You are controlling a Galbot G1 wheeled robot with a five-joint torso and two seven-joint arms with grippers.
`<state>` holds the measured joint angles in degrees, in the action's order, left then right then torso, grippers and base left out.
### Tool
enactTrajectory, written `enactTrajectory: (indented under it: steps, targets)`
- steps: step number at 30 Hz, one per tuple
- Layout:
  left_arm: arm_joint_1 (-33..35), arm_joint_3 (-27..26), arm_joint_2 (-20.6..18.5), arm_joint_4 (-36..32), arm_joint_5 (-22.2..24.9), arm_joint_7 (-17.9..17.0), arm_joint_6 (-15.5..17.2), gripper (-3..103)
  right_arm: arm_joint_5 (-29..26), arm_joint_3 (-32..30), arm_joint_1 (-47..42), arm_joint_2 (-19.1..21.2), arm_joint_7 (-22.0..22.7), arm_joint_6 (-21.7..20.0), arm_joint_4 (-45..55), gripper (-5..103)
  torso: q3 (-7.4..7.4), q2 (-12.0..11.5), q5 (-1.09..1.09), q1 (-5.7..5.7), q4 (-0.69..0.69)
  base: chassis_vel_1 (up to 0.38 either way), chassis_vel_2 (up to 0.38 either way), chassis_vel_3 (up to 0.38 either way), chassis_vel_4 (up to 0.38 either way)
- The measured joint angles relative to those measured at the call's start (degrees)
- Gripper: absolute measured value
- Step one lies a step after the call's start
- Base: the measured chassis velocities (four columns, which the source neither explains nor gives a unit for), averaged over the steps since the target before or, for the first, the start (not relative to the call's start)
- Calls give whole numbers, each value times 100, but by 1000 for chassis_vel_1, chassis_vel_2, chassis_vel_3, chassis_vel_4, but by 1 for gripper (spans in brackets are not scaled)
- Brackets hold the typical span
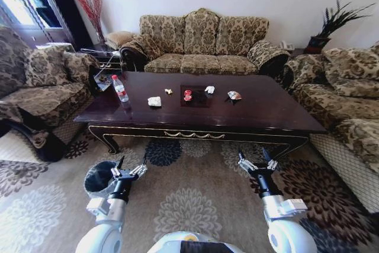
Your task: Move to the front of the table and place the trash on the table into the trash bin.
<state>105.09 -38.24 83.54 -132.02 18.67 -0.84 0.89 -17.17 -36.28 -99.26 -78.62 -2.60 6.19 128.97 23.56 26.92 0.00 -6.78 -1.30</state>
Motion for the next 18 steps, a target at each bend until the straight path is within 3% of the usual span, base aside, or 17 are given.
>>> enactTrajectory:
  steps: [18]
  targets:
    - [11,1,13,35,-34,16,-40,100,36,-4,-73,-76,-56,-12,-26,100,238,401,0,-162,-1,0,0,0,0]
